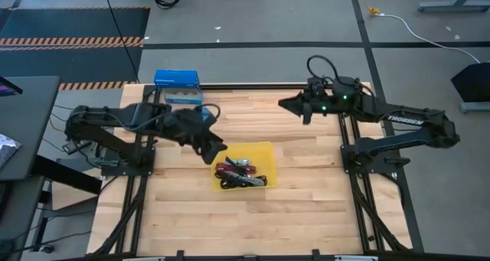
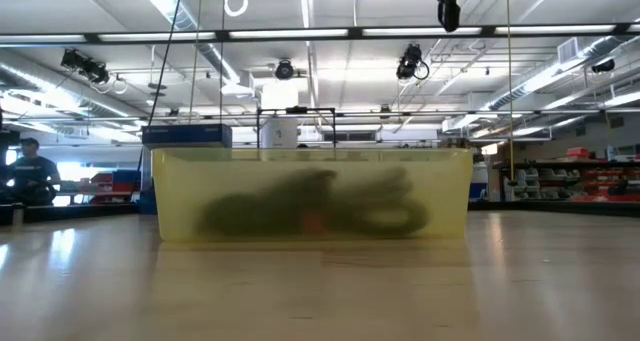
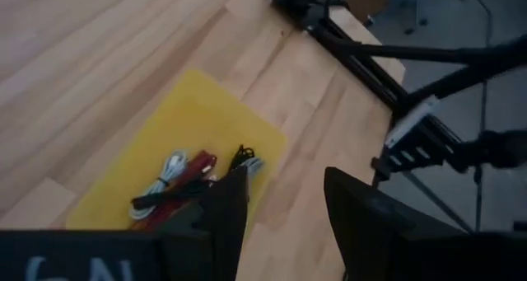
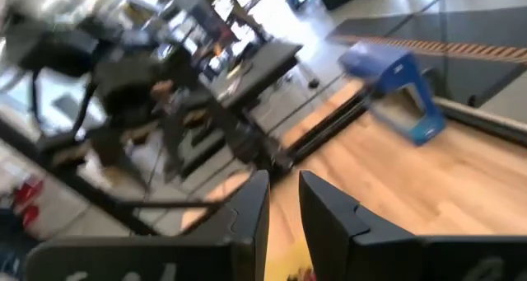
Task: Pick and place USB-C Cables
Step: Move the yellow bin to the center of the table
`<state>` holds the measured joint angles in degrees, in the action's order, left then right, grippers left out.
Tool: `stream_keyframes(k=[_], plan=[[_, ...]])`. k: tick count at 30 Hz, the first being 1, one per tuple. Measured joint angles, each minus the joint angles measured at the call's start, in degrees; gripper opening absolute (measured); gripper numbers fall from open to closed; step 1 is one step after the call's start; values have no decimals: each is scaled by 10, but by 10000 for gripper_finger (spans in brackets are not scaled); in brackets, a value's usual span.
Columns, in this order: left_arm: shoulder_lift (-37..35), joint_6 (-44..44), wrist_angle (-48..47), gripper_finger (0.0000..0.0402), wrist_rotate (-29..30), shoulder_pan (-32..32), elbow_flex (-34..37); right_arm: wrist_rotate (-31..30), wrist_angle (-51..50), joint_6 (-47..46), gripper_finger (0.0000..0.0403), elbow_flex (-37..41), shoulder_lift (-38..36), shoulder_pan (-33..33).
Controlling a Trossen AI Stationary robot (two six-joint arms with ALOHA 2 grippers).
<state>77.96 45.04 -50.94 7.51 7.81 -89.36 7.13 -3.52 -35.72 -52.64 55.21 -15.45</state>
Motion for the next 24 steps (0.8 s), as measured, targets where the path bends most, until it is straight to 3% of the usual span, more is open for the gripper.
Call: stream_keyframes(k=[7,12,15,19,24], plan=[[18,90,-67,169,91,82,1,30,-24,31,75,-20,27,-21],[41,88,-61,169,119,119,0,37,-21,134,76,-110,82,12],[51,92,-28,169,139,136,1,80,-51,190,76,-192,126,29],[52,72,37,169,184,164,0,121,-208,249,76,-345,192,61],[52,83,-1,169,201,185,0,77,-468,344,76,-520,300,108]])
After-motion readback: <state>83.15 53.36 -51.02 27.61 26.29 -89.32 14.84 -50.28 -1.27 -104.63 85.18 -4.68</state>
